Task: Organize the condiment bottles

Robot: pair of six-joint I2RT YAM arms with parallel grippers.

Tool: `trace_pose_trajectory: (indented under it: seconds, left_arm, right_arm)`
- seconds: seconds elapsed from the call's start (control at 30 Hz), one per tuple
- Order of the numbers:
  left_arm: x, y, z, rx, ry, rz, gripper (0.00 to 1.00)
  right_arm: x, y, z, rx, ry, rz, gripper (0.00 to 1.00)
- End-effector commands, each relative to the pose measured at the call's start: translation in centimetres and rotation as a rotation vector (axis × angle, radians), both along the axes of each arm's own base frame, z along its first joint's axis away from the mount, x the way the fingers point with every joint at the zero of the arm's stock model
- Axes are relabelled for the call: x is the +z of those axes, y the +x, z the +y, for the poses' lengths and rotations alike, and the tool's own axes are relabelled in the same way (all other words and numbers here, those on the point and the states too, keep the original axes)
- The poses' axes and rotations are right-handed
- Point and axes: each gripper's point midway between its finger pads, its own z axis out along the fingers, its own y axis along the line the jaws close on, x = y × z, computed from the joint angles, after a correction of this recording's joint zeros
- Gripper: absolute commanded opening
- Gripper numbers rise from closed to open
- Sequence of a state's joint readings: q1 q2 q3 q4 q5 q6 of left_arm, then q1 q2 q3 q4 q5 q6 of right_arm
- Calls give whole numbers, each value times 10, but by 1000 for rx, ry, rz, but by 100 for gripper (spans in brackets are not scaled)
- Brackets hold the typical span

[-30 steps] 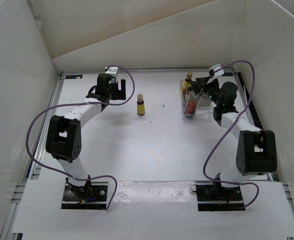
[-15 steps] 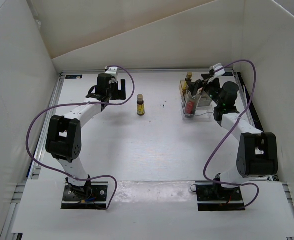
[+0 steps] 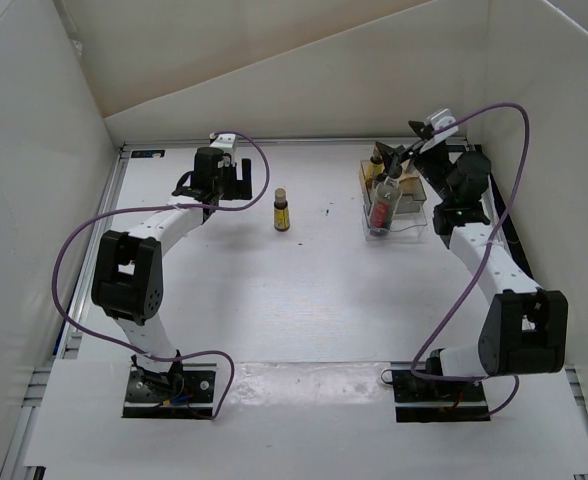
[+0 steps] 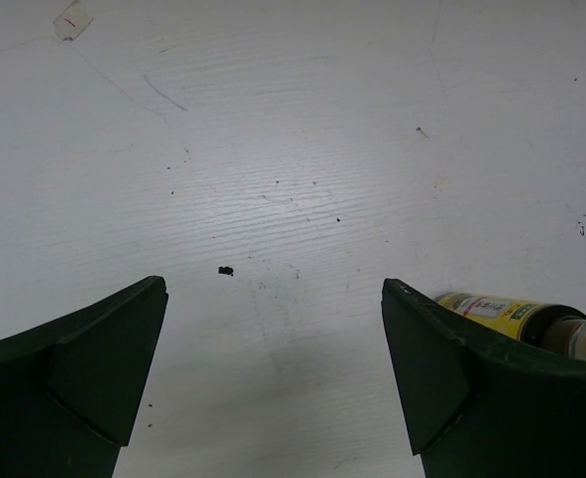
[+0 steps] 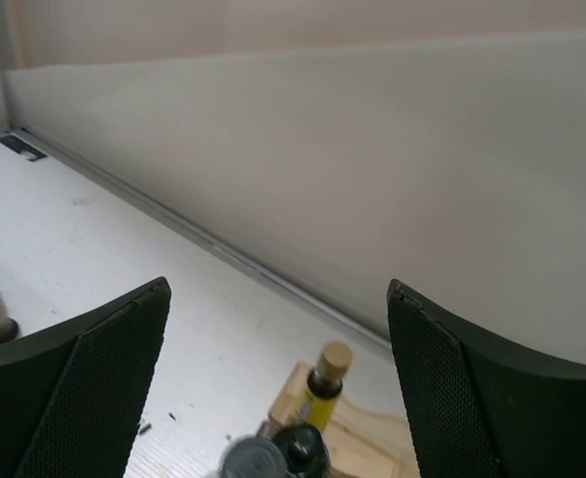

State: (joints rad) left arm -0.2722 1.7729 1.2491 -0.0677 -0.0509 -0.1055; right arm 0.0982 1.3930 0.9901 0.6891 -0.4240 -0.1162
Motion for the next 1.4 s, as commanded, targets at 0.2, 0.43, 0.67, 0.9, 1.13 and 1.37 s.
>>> trace_pose_trajectory:
  seconds: [0.2,0.43,0.67,0.9,1.13,1.37]
  left_arm:
    - [32,-4,2,-1,-22,-73,100]
    - [34,-7,10,16,-25,-78,100]
    - [32,-8,20,40,-38,-77,100]
    - [30,-6,29,61,-50,-77,100]
    - [28,-6,35,72,-68,-76,100]
    - [22,-5,38,78,-74,-61,100]
  right_arm:
    - [28,-52,117,301,-48,-92,90]
    - [-26,-57,180,441,-54,40,90]
    - [-84,-50,214,496,-74,168,90]
    - [-108,-33,244,540,-85,245,90]
    - [-142,-21,263,557,-110,321,90]
    - [-165,-15,271,566,-133,370,90]
